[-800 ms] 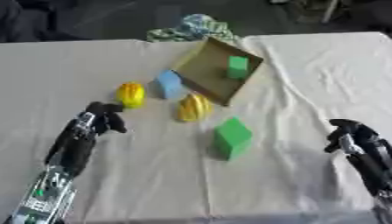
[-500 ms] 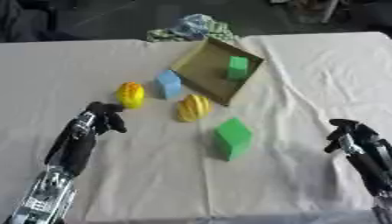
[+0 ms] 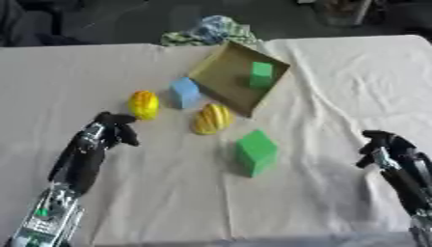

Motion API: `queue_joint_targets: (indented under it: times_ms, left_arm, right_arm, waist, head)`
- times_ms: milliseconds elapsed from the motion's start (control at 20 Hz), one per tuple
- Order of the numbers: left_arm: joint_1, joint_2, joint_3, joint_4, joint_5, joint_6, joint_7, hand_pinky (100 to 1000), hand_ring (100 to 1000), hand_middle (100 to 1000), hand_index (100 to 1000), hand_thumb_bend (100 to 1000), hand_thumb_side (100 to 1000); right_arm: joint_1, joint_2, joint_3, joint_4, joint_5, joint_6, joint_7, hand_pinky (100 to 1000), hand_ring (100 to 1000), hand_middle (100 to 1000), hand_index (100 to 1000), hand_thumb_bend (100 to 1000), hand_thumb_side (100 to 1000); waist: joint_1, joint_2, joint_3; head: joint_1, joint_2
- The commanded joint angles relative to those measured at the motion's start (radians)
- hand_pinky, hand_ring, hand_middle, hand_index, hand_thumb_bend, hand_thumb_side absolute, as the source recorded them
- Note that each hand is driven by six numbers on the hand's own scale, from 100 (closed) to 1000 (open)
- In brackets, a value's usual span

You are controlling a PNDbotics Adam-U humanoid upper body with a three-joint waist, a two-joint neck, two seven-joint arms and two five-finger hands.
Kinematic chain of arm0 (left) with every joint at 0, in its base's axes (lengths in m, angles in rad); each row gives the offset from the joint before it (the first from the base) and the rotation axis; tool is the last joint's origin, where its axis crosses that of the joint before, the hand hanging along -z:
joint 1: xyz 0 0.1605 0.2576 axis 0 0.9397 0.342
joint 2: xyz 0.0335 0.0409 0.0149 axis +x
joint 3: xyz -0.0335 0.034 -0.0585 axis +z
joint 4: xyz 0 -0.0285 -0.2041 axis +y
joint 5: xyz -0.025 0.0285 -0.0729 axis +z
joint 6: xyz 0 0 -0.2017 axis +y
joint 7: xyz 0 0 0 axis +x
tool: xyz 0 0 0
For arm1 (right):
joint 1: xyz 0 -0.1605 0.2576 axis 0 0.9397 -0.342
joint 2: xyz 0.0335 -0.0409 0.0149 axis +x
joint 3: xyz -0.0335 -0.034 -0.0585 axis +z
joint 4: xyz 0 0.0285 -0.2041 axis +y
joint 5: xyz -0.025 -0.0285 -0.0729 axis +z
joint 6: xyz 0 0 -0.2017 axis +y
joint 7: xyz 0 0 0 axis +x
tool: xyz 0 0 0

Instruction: Pick up objects on the table and place them in the box.

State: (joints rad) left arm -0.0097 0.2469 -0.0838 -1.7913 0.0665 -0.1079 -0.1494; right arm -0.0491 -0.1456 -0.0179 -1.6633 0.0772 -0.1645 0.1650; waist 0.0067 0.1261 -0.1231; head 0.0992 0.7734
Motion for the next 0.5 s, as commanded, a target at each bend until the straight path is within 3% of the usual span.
queue_joint_targets:
  times_ms: [50,150,200,250,500]
  left_arm:
    - [-0.018,0.020,0.011,-0.025,-0.013,0.000,0.015,614,519,483,725,100,979]
    - [-0.041,0.030,0.022,-0.042,-0.021,-0.003,0.031,618,528,491,733,100,878]
    - [-0.054,0.036,0.027,-0.052,-0.024,-0.005,0.038,621,536,499,740,100,988]
    - [-0.070,0.048,0.036,-0.067,-0.029,-0.012,0.046,624,541,502,744,100,766]
    - [-0.190,0.146,0.083,-0.120,-0.079,-0.029,0.055,668,597,557,798,100,513]
  right_arm:
    - [-0.007,-0.010,-0.001,-0.022,0.000,-0.001,0.002,497,422,480,741,100,548]
    - [-0.007,-0.011,-0.002,-0.022,0.001,-0.001,0.001,497,422,480,741,100,542]
    - [-0.007,-0.012,-0.003,-0.021,0.002,-0.001,0.001,497,422,480,741,100,543]
    - [-0.006,-0.013,-0.003,-0.021,0.002,-0.001,0.001,497,422,480,741,100,539]
    - [-0.002,-0.022,-0.003,-0.017,0.007,-0.002,0.001,497,422,480,741,100,537]
  waist:
    - [0.004,0.005,0.000]
    - [0.006,0.004,0.001]
    - [0.007,0.003,0.002]
    - [0.009,-0.001,0.001]
    - [0.020,-0.010,-0.003]
  head:
    - [-0.002,-0.003]
    - [-0.006,-0.003]
    - [-0.008,-0.003]
    - [-0.009,-0.003]
    - [-0.017,-0.003]
